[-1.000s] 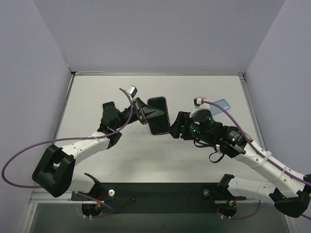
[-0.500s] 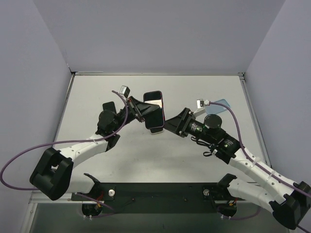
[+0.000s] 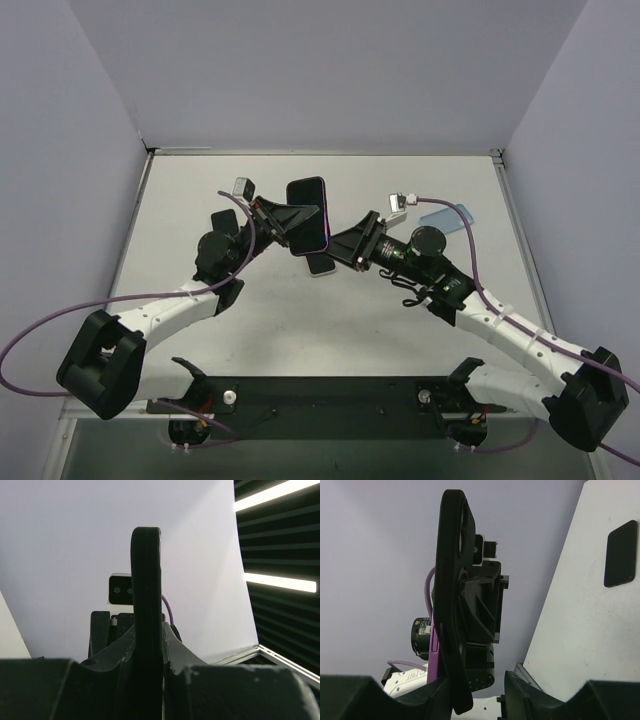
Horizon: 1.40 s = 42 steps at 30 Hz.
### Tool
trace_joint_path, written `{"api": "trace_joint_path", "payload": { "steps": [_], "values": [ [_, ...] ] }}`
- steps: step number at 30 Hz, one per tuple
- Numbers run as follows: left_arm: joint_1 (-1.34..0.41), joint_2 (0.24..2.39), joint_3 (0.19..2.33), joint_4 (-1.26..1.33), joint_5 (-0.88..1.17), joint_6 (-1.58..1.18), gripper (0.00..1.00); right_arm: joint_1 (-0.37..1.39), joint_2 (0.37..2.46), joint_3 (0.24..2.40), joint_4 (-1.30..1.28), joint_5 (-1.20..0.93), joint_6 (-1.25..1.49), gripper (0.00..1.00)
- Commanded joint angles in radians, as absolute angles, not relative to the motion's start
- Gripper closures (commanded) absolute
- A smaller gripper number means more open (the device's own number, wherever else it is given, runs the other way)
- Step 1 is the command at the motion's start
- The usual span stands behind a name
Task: Take the phone out of the phone case
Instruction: Remove the phone case from the phone.
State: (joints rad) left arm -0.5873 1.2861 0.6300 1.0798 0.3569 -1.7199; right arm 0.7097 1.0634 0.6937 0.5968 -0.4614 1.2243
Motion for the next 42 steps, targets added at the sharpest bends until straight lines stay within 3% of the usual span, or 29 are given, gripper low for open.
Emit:
{"api": "trace_joint_path", "payload": {
  "steps": [1,12,13,14,16,23,24,26,28,29,32,38,42],
  "values": [
    [-0.692,1.21,0.647,1.204,0.526,-1.686,1.0,0.706,1.15,0.804,0.583,-0.353,1.221,0.63],
    [-0.709,1.209,0.615,1.174,0.523,-1.657,1.0,0.655,1.275,0.916,0.69,-0.449,1.296,0.65],
    [-0.71,1.207,0.617,1.148,0.526,-1.646,1.0,0.652,1.276,0.919,0.69,-0.456,1.295,0.69],
    [-0.71,1.204,0.614,1.132,0.529,-1.628,1.0,0.649,1.276,0.923,0.69,-0.459,1.292,0.83],
    [-0.71,1.206,0.604,1.106,0.532,-1.612,1.0,0.644,1.261,0.923,0.652,-0.454,1.269,1.0],
    [-0.712,1.281,0.54,1.124,0.551,-1.594,0.99,0.609,1.134,0.832,0.5,-0.394,1.18,1.0],
    [-0.716,1.301,0.529,1.13,0.56,-1.595,0.91,0.603,1.102,0.818,0.45,-0.388,1.169,1.0],
    [-0.721,1.318,0.52,1.15,0.561,-1.594,0.64,0.595,1.069,0.776,0.401,-0.368,1.135,1.0],
    [-0.729,1.339,0.514,1.157,0.572,-1.585,0.49,0.583,1.017,0.743,0.322,-0.353,1.111,1.0],
    [-0.73,1.345,0.512,1.155,0.574,-1.582,0.34,0.581,0.999,0.735,0.295,-0.342,1.079,1.0],
    [-0.736,1.37,0.505,1.149,0.58,-1.569,0.15,0.575,0.927,0.727,0.168,-0.281,1.023,1.0],
    [-0.75,1.451,0.494,1.178,0.595,-1.563,0.08,0.552,0.856,0.751,0.003,-0.232,0.931,1.0],
    [-0.75,1.5,0.459,1.221,0.597,-1.574,0.07,0.555,0.903,0.834,-0.24,-0.155,0.806,1.0]
  ]
}}
